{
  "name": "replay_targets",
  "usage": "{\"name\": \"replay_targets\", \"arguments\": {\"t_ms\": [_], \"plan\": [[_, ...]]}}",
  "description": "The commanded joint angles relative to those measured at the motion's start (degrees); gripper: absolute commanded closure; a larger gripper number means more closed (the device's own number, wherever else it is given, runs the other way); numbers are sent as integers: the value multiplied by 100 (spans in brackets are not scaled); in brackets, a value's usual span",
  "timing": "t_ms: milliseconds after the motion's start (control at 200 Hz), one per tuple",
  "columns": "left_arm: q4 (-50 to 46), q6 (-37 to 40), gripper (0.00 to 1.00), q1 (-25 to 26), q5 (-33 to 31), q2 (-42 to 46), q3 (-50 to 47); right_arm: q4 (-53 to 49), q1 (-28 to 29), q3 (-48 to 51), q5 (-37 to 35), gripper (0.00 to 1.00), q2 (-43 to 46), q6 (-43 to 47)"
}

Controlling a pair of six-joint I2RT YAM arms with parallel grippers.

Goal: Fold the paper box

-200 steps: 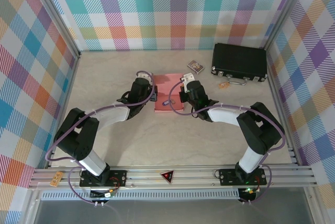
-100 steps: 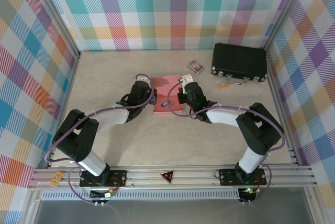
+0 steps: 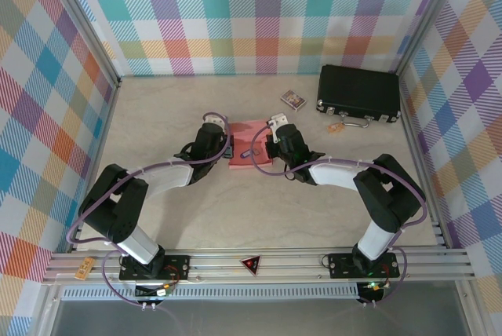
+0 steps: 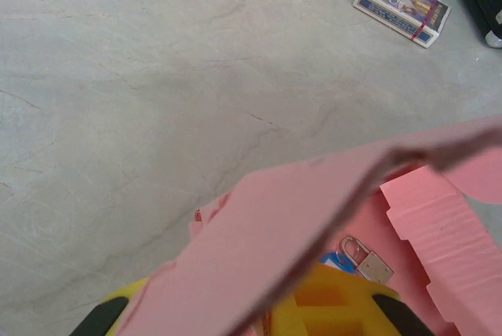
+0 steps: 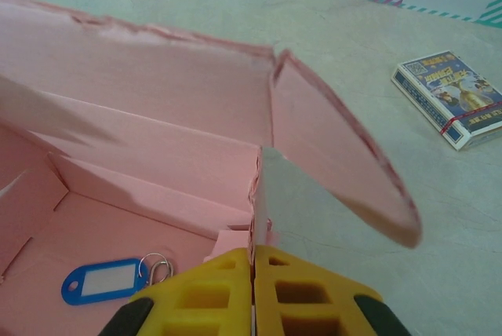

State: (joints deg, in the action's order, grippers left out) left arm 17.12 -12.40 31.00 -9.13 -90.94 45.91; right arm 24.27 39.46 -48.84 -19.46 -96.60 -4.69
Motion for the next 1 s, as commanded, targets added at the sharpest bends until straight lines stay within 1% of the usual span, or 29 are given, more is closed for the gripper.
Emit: {"name": "replay_targets", "arguments": {"t_ms": [0, 490, 995], "plan": [[221, 20, 83, 90, 68, 182, -100, -135, 76, 6, 284, 92, 97, -153], [221, -7, 83, 83, 94, 155, -142, -305, 96, -9, 399, 93, 91, -346], [228, -34, 83, 89, 178, 216, -279, -371, 236, 72, 347, 93, 79, -445]]}}
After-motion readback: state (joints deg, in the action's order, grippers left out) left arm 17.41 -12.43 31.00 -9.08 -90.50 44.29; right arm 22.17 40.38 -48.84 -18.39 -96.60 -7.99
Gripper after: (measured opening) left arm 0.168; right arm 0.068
